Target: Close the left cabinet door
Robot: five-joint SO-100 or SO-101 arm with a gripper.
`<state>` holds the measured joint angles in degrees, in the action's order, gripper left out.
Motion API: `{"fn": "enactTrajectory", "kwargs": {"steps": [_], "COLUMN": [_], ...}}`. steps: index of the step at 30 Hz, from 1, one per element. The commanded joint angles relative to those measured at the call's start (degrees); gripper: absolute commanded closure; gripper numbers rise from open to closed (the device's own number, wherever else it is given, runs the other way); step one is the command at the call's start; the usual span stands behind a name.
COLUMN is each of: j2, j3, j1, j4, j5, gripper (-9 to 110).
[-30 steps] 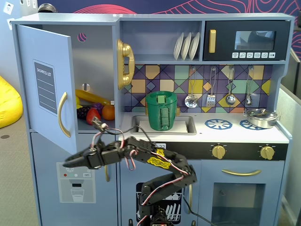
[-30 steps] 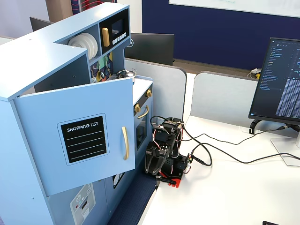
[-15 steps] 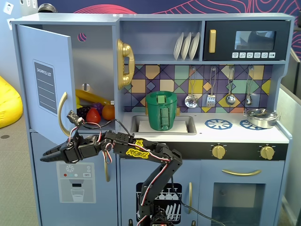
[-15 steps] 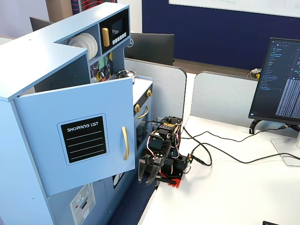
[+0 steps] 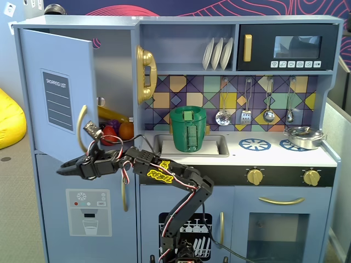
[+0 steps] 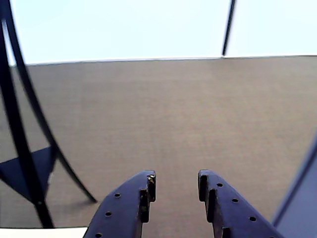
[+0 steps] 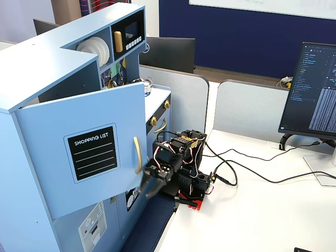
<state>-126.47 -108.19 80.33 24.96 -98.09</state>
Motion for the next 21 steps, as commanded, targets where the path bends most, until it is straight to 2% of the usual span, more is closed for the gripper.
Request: {"fn": "enactTrajectory", "kwargs": {"steps": [1,11,21], "j2": [-4.2,-6.9,-5.0], "j3": [-0.5,-5.1,-10.8], "j1": [-5.0,-20.7,-34.0], "j4": [0.4,-1.6,-15.6], "j5": [-0.1,-0.1,-2.2], "gripper": [102,102,102]}}
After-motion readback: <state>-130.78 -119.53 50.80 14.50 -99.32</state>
